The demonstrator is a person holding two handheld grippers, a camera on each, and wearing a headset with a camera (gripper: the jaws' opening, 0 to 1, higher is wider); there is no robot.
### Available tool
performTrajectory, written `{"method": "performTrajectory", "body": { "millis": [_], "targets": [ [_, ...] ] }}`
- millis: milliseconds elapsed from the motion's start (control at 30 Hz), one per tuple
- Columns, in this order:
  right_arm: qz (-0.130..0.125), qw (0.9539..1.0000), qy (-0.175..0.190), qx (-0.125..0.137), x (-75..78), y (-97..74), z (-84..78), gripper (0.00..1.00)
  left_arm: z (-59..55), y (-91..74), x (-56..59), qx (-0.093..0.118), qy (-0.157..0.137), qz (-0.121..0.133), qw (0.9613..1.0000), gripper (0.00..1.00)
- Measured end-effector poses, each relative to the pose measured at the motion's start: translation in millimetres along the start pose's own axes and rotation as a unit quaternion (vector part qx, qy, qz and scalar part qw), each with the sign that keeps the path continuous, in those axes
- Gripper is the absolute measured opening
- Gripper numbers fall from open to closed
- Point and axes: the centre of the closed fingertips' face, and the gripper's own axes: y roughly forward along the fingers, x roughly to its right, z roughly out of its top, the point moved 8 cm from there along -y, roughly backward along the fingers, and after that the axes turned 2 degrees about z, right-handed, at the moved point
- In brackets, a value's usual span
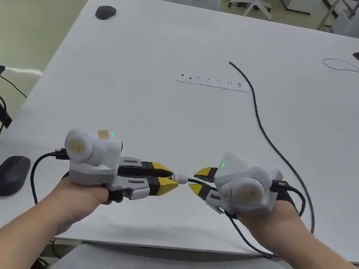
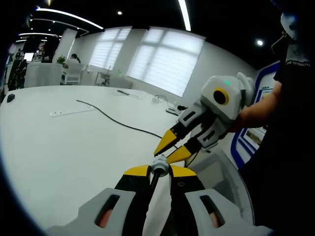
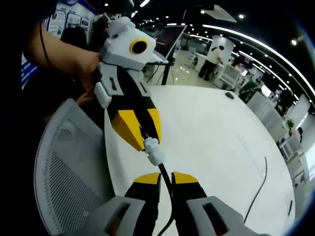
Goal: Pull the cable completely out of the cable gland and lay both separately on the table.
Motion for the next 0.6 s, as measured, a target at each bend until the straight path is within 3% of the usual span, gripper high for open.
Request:
{"method": "performTrajectory", "body": {
  "millis": [367, 433, 600],
  "targets": [
    [0.01, 0.9995, -0.029, -0.007, -3.9, 4.8, 0.4, 0.02, -1.8, 3.0, 1.6, -0.003, -0.004, -0.004, 1.0, 0.15],
    [0.021, 0.9996, -0.016, -0.008, -6.2, 5.5, 1.1, 0.01, -3.4, 4.2, 3.2, -0.011, 0.003, -0.008, 0.9999, 0.15],
    [0.017, 0.9998, 0.0, 0.0, -3.8, 4.6, 0.6, 0.0, -2.2, 2.8, 2.2, -0.007, 0.005, -0.008, 0.9999, 0.14]
  ]
}}
